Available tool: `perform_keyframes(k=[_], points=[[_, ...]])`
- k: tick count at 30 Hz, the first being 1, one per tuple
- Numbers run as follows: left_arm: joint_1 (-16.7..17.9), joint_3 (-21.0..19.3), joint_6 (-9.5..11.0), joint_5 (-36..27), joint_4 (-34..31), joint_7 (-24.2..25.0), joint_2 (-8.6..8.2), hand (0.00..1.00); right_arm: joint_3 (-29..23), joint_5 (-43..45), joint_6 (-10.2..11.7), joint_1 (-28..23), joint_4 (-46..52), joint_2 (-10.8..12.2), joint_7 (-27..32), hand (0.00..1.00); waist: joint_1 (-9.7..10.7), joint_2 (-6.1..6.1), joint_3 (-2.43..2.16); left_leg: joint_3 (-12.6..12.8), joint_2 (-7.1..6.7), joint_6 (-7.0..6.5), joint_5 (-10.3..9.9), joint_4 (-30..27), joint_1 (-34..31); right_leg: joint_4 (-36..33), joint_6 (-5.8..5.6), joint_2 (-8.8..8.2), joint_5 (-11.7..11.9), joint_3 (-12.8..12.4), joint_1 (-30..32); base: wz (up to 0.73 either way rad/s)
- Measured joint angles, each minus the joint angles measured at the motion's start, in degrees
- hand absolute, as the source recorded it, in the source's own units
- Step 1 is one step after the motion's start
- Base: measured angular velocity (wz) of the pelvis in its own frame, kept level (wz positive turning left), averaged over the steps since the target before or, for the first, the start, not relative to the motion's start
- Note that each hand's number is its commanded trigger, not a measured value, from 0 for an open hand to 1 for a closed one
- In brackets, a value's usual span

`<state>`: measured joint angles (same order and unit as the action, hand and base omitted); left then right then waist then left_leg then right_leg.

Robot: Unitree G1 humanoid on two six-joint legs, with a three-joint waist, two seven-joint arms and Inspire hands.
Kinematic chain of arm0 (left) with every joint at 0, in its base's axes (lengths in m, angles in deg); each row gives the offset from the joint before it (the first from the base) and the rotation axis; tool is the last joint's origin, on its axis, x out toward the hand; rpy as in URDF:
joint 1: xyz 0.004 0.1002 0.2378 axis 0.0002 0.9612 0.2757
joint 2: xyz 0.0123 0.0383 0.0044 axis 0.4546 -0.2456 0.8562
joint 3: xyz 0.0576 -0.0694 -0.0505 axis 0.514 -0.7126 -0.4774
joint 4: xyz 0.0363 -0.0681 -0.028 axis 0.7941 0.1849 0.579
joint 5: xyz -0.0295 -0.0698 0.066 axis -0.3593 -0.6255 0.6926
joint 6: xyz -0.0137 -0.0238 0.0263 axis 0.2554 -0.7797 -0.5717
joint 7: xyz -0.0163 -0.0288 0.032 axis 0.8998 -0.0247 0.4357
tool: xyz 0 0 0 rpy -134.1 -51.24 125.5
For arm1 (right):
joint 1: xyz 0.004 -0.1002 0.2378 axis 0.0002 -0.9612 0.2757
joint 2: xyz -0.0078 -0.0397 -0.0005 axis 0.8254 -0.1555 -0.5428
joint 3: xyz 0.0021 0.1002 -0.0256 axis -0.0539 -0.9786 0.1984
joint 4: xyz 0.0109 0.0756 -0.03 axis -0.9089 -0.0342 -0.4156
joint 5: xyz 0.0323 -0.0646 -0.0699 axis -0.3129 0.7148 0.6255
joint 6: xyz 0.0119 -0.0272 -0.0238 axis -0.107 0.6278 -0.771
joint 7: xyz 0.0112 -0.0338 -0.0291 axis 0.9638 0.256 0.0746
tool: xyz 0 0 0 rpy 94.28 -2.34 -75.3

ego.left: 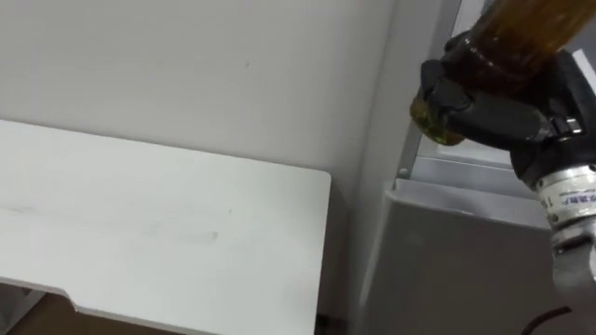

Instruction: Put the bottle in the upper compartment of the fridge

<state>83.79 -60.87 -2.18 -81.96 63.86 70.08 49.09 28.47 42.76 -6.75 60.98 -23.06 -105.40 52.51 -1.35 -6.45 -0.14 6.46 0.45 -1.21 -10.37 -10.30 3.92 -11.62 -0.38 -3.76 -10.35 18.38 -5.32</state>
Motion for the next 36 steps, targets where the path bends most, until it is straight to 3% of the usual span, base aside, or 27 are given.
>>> perform_keyframes(k=[10, 17, 24, 29, 36], points=[[0.23, -1.09, -0.05, 1.22, -0.08, 0.21, 0.10, 0.00, -5.39, -1.78, 0.01, -4.31, -0.62, -0.37, 0.50, 1.00, 0.92, -0.47, 0.35, -0.03, 0.10, 0.07, -0.50, -0.27, 0.66, 0.12, 0.00, 0.27, 0.00, -0.92, -1.04, -0.01], [0.26, -1.04, -0.10, 1.22, -0.05, 0.06, 0.05, 0.00, -5.56, -5.43, 0.00, -4.41, -5.14, -1.03, 1.84, 1.00, 1.02, -0.41, 0.37, -0.01, 0.12, 0.05, -0.67, -0.49, 0.72, 0.07, 0.00, 0.25, 0.00, -0.81, -1.13, 0.00], [0.01, -1.13, -0.06, 1.85, -0.22, -0.05, 0.03, 0.00, -5.53, -12.75, 0.00, -4.19, -12.05, -1.04, 2.40, 1.00, -0.76, -0.18, 0.39, -0.15, 0.11, 0.04, -0.67, -0.58, 0.60, 0.02, 0.00, 0.23, 0.00, -0.58, -1.15, 0.01], [0.10, -1.44, -0.04, 1.68, -0.36, -0.03, 0.03, 0.00, -5.49, -12.44, 0.03, -1.28, -22.42, -1.09, 5.78, 1.00, -2.20, -0.13, 0.39, -0.42, 0.14, -0.09, -0.78, -1.20, 0.21, -0.08, -0.03, 0.01, -0.02, 0.55, -1.26, 0.07], [0.24, -3.28, -0.32, 1.68, -0.35, 0.07, -0.16, 0.00, -5.26, -11.48, 0.07, 2.02, -26.36, -1.77, 9.98, 1.00, -3.06, -0.08, 0.28, -0.90, 0.03, -0.12, -0.83, -1.56, -0.24, -0.11, -0.03, 0.00, -0.02, 0.84, -1.20, 0.02]])
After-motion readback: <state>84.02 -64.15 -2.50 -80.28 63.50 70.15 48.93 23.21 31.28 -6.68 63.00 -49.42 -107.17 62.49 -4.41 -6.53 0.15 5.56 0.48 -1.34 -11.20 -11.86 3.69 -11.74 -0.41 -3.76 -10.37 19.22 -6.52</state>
